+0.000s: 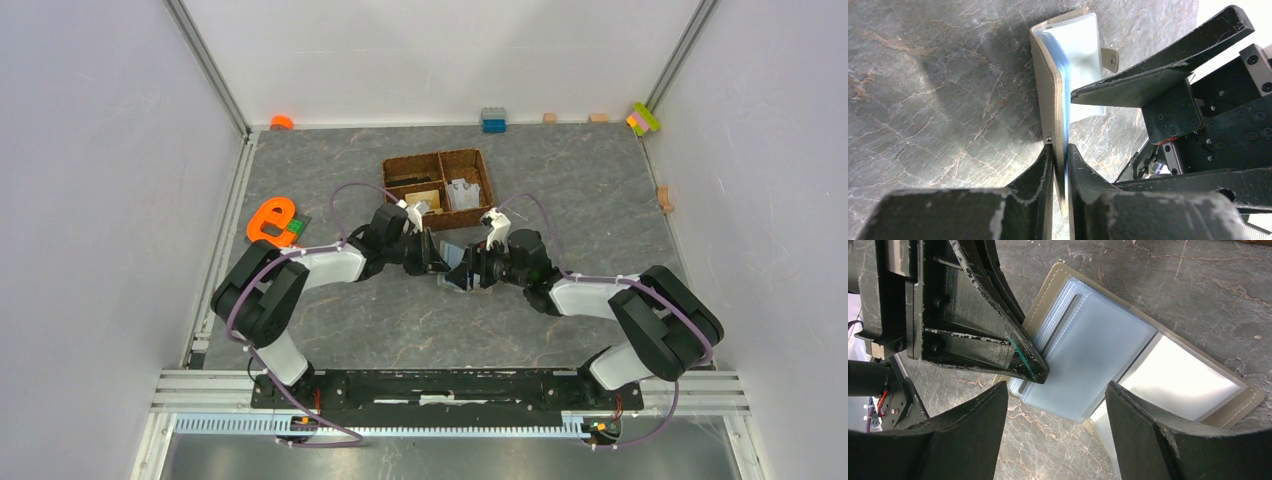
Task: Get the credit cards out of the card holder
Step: Remove the credit card from the card holder.
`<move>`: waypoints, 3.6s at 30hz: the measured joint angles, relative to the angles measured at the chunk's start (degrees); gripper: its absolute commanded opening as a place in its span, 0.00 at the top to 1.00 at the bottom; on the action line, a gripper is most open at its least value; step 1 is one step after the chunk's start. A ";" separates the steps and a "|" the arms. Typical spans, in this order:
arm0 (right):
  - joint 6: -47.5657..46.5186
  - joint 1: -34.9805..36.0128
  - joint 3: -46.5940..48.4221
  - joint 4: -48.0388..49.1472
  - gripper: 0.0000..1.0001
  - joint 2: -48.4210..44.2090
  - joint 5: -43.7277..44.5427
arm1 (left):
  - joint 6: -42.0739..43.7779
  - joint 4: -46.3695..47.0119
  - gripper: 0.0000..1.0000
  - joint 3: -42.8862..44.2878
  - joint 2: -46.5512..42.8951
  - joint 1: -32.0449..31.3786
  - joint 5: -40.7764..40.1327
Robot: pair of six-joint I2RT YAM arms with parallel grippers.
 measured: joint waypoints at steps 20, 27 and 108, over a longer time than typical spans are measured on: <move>0.11 -0.11 1.57 -2.60 0.37 3.58 0.55 | 0.00 -1.77 0.98 0.20 0.44 0.13 -0.24; 0.63 -0.04 4.09 -3.69 0.57 5.16 -0.17 | 0.00 -1.75 0.98 0.20 0.46 0.48 -1.66; 3.54 -1.27 -1.44 1.81 0.12 2.27 0.50 | -2.01 1.75 0.80 -1.38 -1.53 0.22 -1.09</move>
